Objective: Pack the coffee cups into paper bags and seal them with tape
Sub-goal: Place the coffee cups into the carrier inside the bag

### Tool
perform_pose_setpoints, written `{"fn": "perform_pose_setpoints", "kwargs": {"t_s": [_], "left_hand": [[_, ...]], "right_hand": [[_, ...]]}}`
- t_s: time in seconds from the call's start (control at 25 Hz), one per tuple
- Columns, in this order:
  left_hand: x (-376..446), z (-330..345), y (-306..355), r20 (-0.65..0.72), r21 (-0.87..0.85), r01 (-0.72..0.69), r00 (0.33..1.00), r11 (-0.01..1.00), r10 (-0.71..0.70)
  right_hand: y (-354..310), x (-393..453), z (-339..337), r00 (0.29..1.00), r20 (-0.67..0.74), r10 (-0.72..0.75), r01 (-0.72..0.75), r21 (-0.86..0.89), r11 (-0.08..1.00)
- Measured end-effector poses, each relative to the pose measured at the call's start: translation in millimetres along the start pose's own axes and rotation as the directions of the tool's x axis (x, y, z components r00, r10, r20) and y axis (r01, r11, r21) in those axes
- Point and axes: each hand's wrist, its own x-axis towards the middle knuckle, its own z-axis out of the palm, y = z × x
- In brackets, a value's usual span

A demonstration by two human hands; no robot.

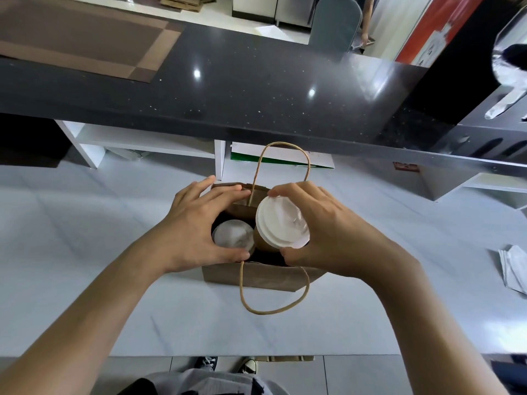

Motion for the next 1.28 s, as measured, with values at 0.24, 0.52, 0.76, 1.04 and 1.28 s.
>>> {"fn": "perform_pose_setpoints", "kwargs": {"t_s": [0.24, 0.52, 0.76, 1.04, 1.28], "left_hand": [[-2.0, 3.2, -2.6, -0.006, 0.018, -0.03, 1.0, 0.999, 0.03], [-2.8, 4.0, -3.8, 0.0, 0.004, -0.027, 1.0, 1.0, 0.027], [-4.9, 5.0, -4.3, -0.009, 0.012, -0.036, 0.999, 0.999, 0.036], [-5.9, 8.3, -5.3, -0.018, 0.02, -0.057, 0.998, 0.998, 0.057], [-8.6, 8.3, -5.6, -0.005, 0.0, -0.038, 0.999, 0.999, 0.038]], "right_hand": [[5.8, 9.3, -6.8, 0.999, 0.03, 0.031, -0.025, -0.167, 0.986], [11.1, 19.1, 17.9, 0.996, 0.087, 0.026, 0.004, -0.332, 0.943], [18.3, 28.2, 36.9, 0.994, 0.111, 0.019, 0.029, -0.416, 0.909], [17.8, 35.1, 61.8, 0.99, 0.121, 0.072, 0.001, -0.521, 0.853], [17.4, 41.9, 71.2, 0.992, 0.114, 0.06, 0.027, -0.642, 0.766]]}}
